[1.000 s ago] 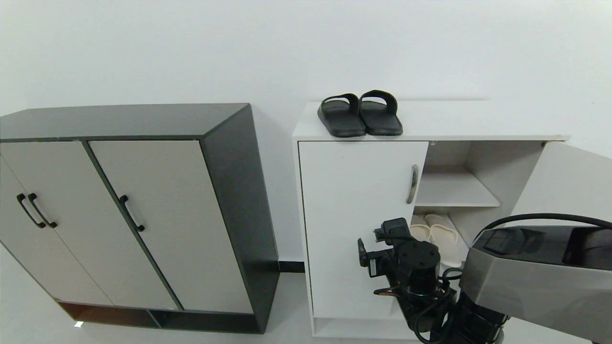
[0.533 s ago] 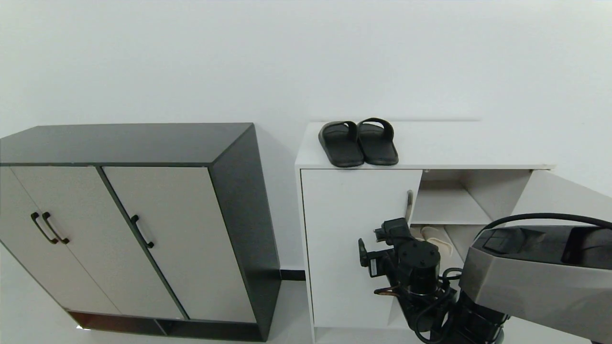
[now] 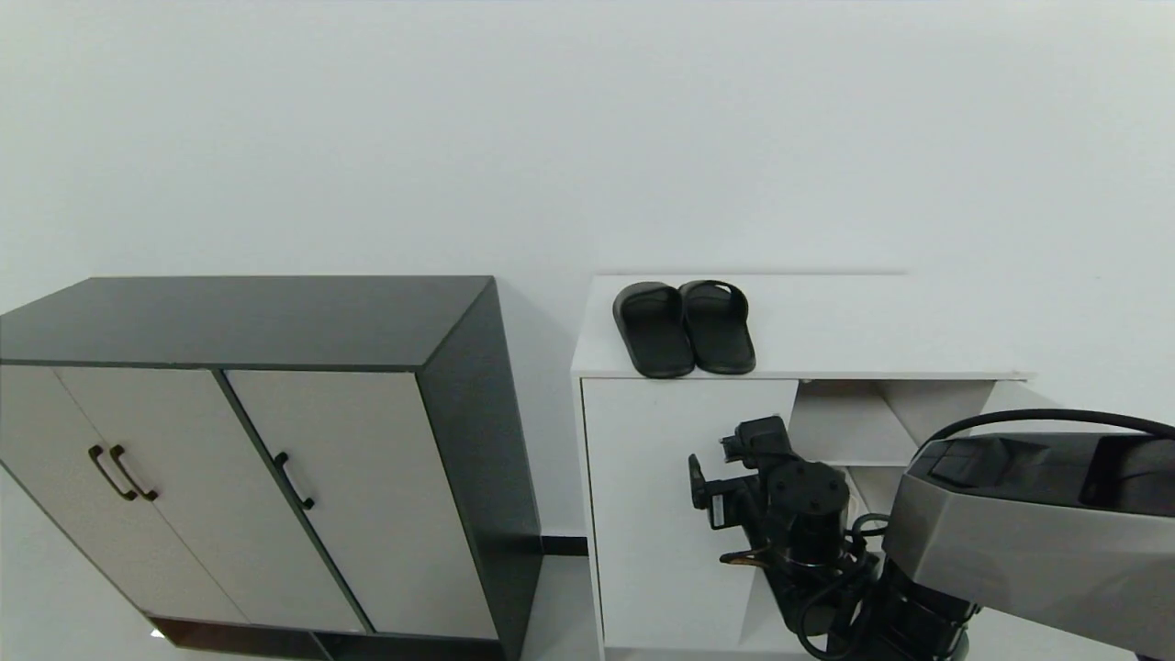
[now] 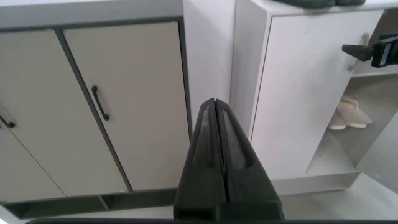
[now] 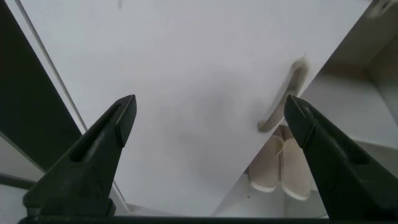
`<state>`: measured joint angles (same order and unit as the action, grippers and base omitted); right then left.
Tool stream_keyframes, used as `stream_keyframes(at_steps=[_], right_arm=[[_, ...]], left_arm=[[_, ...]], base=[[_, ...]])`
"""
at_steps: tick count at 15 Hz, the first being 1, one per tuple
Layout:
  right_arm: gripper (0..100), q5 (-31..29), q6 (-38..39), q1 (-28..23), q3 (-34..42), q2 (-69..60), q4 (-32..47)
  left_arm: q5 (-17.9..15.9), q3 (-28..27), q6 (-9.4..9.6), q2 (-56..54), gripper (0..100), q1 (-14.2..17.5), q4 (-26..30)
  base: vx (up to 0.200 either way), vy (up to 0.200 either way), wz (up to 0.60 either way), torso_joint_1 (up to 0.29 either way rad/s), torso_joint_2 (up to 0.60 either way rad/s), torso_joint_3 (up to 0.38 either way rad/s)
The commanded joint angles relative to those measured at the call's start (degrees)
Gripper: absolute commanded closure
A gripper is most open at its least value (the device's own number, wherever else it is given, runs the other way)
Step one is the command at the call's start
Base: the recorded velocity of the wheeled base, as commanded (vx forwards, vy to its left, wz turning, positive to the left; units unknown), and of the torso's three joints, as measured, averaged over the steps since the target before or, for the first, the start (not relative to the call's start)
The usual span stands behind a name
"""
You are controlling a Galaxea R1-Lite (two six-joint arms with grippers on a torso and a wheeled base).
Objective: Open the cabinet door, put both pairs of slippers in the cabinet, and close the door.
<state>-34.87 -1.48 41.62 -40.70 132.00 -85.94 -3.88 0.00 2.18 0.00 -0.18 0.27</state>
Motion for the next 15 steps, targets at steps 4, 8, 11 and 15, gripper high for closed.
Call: stream_keyframes(at_steps=[4,8,11,15], right_arm=[[0,2.1,-2.7,-0.2,0.1,1.1,-3.5],[0,2.1,-7.9,1.6,3.1,-6.1,-1.3],[0,2.1,-1.7,2.0,-2.8,-11.9,11.9],[0,2.1,9.4,4.0,-14.6,-17.0,38.2]], left_arm=[[0.0,0.0,0.02,0.0,100,0.0,0.0],[0.0,0.0,0.19,0.1,100,0.0,0.0],[0.0,0.0,0.10,0.1,100,0.0,-0.1],[0.0,0.0,0.10,0.1,100,0.0,0.0]], base=[[0.000,0.000,0.00,0.176,-0.41,-0.229],[0.000,0.000,0.00,0.018,-0.04,-0.028],[0.000,0.000,0.00,0.000,0.00,0.000],[0.000,0.000,0.00,0.000,0.00,0.000]])
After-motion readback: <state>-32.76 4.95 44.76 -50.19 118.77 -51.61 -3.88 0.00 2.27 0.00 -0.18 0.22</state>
